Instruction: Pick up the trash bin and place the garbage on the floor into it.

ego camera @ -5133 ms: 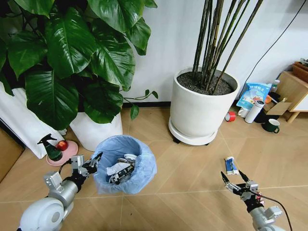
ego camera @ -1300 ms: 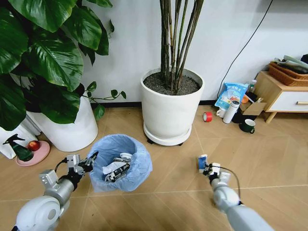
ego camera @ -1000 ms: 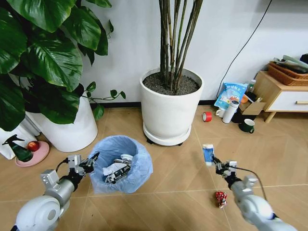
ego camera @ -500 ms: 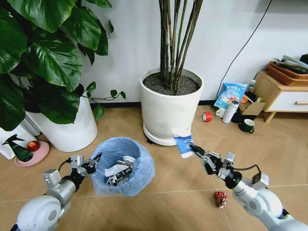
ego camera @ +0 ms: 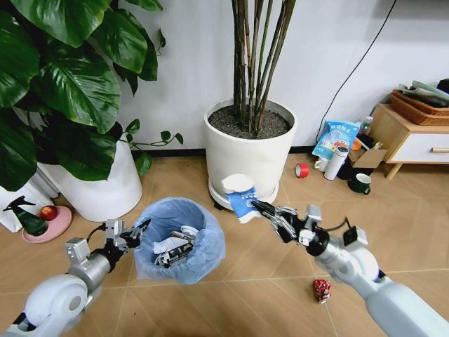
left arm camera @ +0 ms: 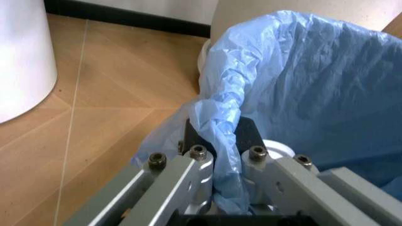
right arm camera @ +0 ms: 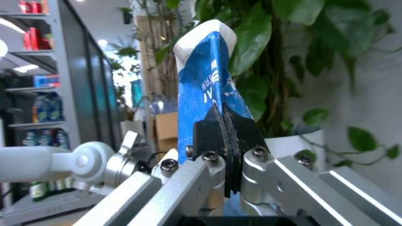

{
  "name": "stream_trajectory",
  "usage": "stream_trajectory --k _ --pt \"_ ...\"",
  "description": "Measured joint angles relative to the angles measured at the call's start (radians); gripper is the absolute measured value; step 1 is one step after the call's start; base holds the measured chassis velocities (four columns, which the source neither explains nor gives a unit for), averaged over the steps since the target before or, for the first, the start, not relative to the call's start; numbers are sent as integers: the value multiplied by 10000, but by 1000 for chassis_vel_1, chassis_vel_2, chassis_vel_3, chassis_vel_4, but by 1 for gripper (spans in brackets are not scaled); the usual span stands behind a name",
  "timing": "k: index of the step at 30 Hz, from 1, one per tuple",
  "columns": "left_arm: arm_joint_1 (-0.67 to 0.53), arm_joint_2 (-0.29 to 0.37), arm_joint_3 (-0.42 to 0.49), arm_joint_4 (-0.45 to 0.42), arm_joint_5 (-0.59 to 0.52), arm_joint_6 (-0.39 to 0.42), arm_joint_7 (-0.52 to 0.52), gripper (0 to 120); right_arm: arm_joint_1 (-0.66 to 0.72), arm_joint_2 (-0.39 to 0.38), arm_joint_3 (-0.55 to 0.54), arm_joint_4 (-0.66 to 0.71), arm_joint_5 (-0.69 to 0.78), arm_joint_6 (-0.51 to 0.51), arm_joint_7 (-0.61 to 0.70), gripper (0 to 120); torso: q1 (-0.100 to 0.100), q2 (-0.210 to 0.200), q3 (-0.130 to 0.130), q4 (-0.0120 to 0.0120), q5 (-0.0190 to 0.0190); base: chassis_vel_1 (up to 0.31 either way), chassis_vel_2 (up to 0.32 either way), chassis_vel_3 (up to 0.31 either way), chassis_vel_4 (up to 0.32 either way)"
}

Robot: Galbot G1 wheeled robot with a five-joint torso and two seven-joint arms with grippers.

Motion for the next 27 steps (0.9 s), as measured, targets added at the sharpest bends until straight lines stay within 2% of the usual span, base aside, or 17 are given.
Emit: stream_trajectory --k 2,3,7,9,11,16,27 --pt "-18 49 -3 15 -77 -4 24 0 674 127 -685 -453 178 -62 -96 0 0 0 0 1 0 0 0 0 0" --pt "-18 49 -3 15 -77 -4 24 0 674 127 -685 -453 178 -62 -96 0 0 0 0 1 0 0 0 0 0" --pt "-138 53 8 110 -128 -11 52 0 2173 671 -2098 -1412 471 -171 -183 0 0 0 0 1 0 0 0 0 0" --pt "-156 41 13 123 -128 -11 53 0 2296 720 -2214 -1479 499 -179 -185 0 0 0 0 1 0 0 0 0 0" --pt "-210 17 36 161 -131 -12 55 0 2884 950 -2804 -1760 632 -235 -188 0 1 0 0 1 -2 0 0 0 0" --pt "-262 -2 57 188 -136 -13 57 0 3528 1367 -3518 -2191 687 -290 -128 0 1 0 0 2 -1 0 0 0 0" --pt "-223 -70 76 140 -137 -13 51 0 3647 1952 -3864 -3123 237 -253 -93 0 1 0 -1 0 1 0 0 0 0"
